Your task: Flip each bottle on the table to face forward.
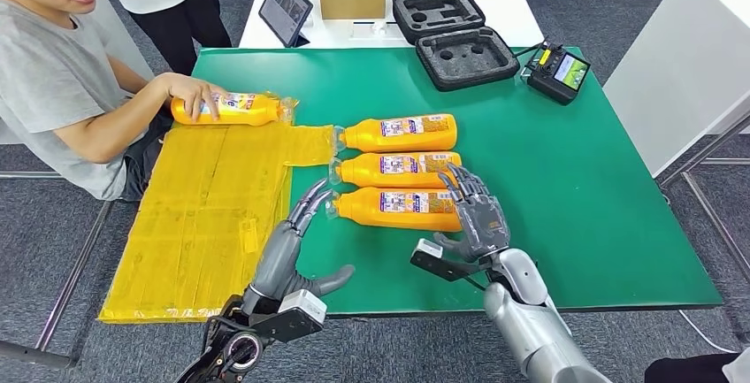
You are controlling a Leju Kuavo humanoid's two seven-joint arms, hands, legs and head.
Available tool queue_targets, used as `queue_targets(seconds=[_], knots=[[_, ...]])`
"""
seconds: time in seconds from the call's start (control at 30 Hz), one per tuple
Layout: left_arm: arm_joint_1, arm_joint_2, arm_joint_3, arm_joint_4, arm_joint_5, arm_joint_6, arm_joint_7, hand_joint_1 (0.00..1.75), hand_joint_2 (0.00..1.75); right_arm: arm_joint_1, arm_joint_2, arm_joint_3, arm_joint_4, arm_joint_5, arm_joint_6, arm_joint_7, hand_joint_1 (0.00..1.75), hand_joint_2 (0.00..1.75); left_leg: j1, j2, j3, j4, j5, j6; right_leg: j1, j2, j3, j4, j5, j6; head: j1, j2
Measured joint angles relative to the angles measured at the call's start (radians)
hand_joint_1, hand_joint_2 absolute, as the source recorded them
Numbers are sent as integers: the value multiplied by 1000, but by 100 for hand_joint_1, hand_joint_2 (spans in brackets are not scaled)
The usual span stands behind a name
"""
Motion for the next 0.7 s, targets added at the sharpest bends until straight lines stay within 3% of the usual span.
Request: queue_targets(seconds=[0.7], knots=[[-94, -41, -50, 103, 41, 12, -31, 0, 175, -117, 15, 40, 216, 61, 19, 10, 0, 175, 0, 0, -1, 0, 0, 0, 0, 0, 0, 0, 0, 0, 0, 0]])
